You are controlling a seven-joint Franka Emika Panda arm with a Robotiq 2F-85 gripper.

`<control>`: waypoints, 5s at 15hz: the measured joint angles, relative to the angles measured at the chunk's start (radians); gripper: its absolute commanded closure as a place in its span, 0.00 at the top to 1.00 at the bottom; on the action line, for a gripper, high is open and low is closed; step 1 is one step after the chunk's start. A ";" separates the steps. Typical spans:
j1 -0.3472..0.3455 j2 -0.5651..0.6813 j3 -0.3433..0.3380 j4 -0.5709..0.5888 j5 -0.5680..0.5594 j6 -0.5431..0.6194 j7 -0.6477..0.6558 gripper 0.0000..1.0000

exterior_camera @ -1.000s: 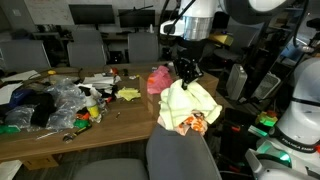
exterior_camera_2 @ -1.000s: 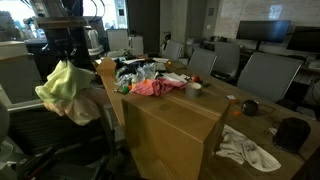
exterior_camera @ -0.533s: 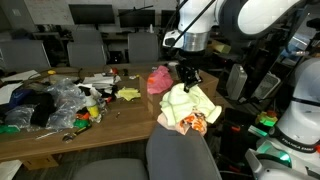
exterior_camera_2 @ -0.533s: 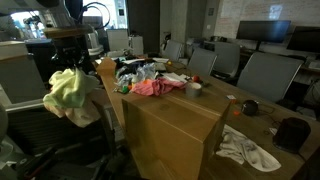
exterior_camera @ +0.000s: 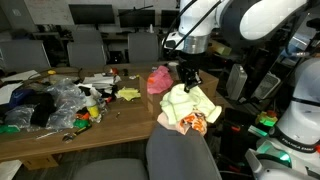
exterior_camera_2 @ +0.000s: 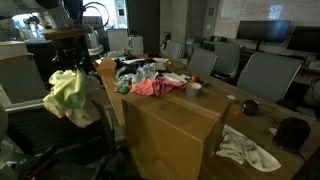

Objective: Hang the peach and yellow shirts on the back of the chair

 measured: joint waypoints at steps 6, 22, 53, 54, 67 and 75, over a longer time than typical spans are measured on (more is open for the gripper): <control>0.006 -0.014 0.030 -0.012 -0.021 0.039 0.029 0.03; -0.028 -0.089 0.156 -0.222 -0.313 0.311 0.412 0.19; -0.064 -0.224 0.172 -0.141 -0.385 0.195 0.592 1.00; -0.065 -0.230 0.172 -0.127 -0.385 0.181 0.592 1.00; -0.313 -0.187 0.034 0.185 -0.393 -0.019 0.647 1.00; -0.396 -0.159 -0.184 0.206 -0.367 -0.033 0.609 1.00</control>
